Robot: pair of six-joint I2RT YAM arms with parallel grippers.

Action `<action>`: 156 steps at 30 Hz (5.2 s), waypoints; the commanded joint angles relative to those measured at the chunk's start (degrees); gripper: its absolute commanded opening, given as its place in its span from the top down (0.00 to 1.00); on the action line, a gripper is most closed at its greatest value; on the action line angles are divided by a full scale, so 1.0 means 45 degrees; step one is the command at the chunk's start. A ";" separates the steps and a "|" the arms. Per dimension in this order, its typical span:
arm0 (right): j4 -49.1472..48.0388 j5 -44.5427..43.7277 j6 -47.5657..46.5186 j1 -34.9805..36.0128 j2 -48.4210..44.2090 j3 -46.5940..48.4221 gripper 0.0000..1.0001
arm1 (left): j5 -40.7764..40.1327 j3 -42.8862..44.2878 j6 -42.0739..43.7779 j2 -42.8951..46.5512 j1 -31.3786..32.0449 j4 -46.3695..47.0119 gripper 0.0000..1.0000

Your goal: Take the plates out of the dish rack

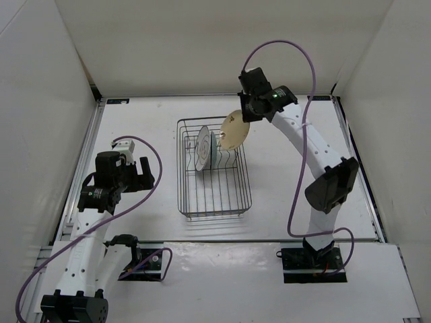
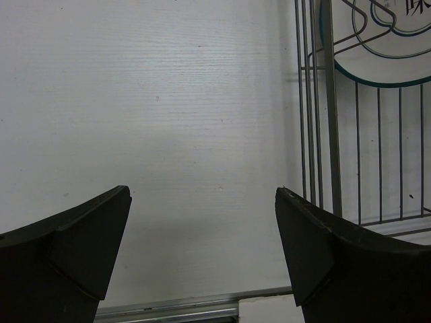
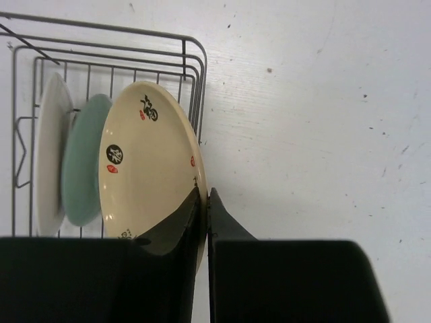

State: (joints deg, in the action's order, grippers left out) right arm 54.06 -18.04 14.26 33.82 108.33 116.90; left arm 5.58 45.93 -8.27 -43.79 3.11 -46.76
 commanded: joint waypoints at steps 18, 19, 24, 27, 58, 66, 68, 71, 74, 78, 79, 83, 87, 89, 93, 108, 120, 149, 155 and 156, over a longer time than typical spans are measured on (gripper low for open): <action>-0.2267 -0.2671 0.2064 -0.2082 -0.8721 -0.8058 1.00 | 0.0321 0.0106 -0.0076 0.0044 0.0031 0.0021 0.01; -0.2345 -0.2709 0.2781 -0.2261 -0.9013 -0.8957 1.00 | 0.0322 0.0125 -0.0076 0.0024 0.0011 0.0021 0.01; -0.4002 -0.1578 0.4075 -0.3901 -0.9817 -1.2634 1.00 | 0.0361 0.0086 -0.0076 -0.0054 0.0011 0.0021 0.01; -0.4357 -0.0857 0.4739 -0.5073 -0.9390 -1.4023 1.00 | 0.0341 0.0105 -0.0134 -0.0132 0.0031 0.0002 0.01; -0.3948 0.3852 0.2478 -0.6348 -0.7649 -1.0575 0.38 | -0.1456 0.0028 -0.1755 -0.0952 0.0050 -0.0995 0.01; -0.3812 0.4070 0.1518 -0.2071 -0.4765 -0.7485 0.42 | -0.0695 -0.0129 -0.1404 -0.1284 0.0050 -0.0741 0.01; -0.3403 0.3237 0.1479 -0.1075 -0.3726 -0.6335 0.42 | -0.0636 -0.0149 -0.1384 -0.1343 0.0050 -0.0702 0.01; -0.3109 0.2663 0.1382 -0.0486 -0.2494 -0.5318 0.42 | -0.0616 -0.0168 -0.1365 -0.1324 0.0011 -0.0683 0.01; -0.2815 0.2622 0.1265 -0.0174 -0.1595 -0.4554 0.42 | -0.0441 -0.0207 -0.1306 -0.1343 0.0031 -0.0624 0.01; -0.2814 0.2624 0.1069 0.0276 -0.0912 -0.3538 0.42 | -0.0284 -0.0168 -0.1306 -0.1343 0.0031 -0.0604 0.01; -0.2757 0.2565 0.1088 0.0335 -0.0736 -0.3401 0.42 | -0.0284 -0.0187 -0.1306 -0.1362 0.0031 -0.0585 0.01; -0.2795 0.2486 0.1186 0.0725 -0.0149 -0.2873 0.42 | -0.0226 -0.0207 -0.1287 -0.1265 0.0031 -0.0565 0.01; -0.2912 0.2467 0.1322 0.1134 0.0164 -0.2581 0.42 | -0.0070 -0.0207 -0.1267 -0.1265 0.0031 -0.0546 0.01; -0.2874 0.2409 0.1362 0.1195 0.0513 -0.2502 0.42 | -0.0050 -0.0207 -0.1248 -0.1265 0.0011 -0.0565 0.01; -0.2465 0.2116 0.1499 0.1487 0.1256 -0.2151 0.48 | -0.0050 -0.0208 -0.1248 -0.1206 0.0050 -0.0526 0.01; -0.0902 0.0026 0.2982 0.2073 0.3113 0.0622 0.84 | 0.0146 -0.0266 -0.1228 -0.1148 0.0031 -0.0487 0.01; -0.0452 -0.2141 0.3122 0.1918 0.1533 0.1736 0.90 | 0.0185 -0.0285 -0.1189 -0.1109 0.0050 -0.0487 0.01; -0.7365 0.5689 0.4428 -0.6382 -0.9485 -1.6893 1.00 | -0.0030 -0.0344 -0.1267 -0.1187 0.0050 -0.0526 0.01; -0.7757 0.6158 0.4214 -0.6950 -0.9173 -1.8029 0.68 | -0.0011 -0.0324 -0.1248 -0.1226 0.0031 -0.0527 0.01; -0.7718 0.6177 0.4194 -0.7085 -0.9133 -1.8087 0.61 | -0.0049 -0.0324 -0.1248 -0.1226 0.0050 -0.0546 0.01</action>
State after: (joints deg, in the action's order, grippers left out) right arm 21.52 7.14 33.95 3.07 66.87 36.64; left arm 5.34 44.60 -14.04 -49.43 3.18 -49.32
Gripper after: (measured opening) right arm 0.352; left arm 0.992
